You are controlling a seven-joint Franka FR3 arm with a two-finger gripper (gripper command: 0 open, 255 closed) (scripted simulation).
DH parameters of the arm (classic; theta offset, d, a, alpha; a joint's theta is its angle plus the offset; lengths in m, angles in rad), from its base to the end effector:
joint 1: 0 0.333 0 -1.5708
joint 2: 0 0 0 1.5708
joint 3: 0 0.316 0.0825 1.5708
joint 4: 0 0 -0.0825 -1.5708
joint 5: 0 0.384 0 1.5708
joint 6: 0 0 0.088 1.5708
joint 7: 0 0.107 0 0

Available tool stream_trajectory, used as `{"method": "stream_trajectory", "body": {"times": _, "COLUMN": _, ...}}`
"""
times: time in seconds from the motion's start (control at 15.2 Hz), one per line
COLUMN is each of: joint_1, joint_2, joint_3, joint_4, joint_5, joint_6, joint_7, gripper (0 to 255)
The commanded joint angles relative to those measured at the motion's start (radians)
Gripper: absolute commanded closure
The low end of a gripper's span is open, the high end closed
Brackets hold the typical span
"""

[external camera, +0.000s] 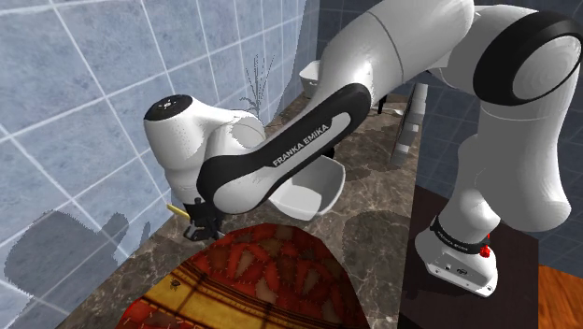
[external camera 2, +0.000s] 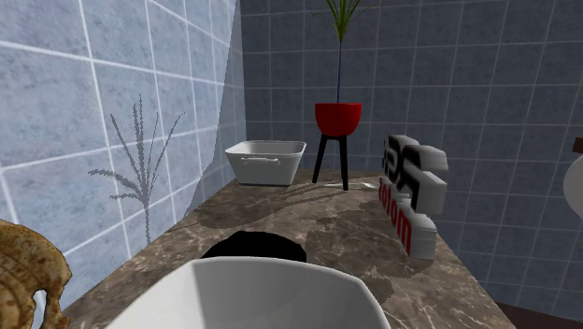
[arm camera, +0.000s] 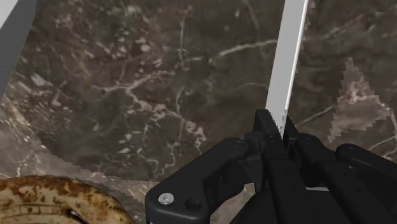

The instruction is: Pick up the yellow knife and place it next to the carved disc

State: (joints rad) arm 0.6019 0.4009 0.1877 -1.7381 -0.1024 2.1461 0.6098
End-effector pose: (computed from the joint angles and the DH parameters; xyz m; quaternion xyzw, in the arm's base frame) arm 0.4727 0.4550 0.3522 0.9939 0.1097 0.0102 0.0002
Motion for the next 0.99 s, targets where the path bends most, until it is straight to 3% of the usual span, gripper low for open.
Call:
{"method": "stream_trajectory", "body": {"times": 0.0, "joint_1": 0.0, "joint_2": 0.009, "joint_3": -0.001, "joint_4": -0.012, "joint_5": -0.003, "joint_6": 0.021, "joint_7": 0.002, "gripper": 255}}
{"method": "stream_trajectory", "body": {"times": 0.53, "joint_1": 0.001, "joint_2": 0.014, "joint_3": -0.002, "joint_4": -0.016, "joint_5": -0.004, "joint_6": 0.031, "joint_7": 0.003, "gripper": 255}}
{"method": "stream_trajectory", "body": {"times": 0.59, "joint_1": 0.001, "joint_2": 0.014, "joint_3": -0.002, "joint_4": -0.016, "joint_5": -0.004, "joint_6": 0.031, "joint_7": 0.003, "gripper": 0}}
{"method": "stream_trajectory", "body": {"times": 0.92, "joint_1": 0.001, "joint_2": 0.014, "joint_3": -0.002, "joint_4": -0.016, "joint_5": -0.004, "joint_6": 0.031, "joint_7": 0.003, "gripper": 0}}
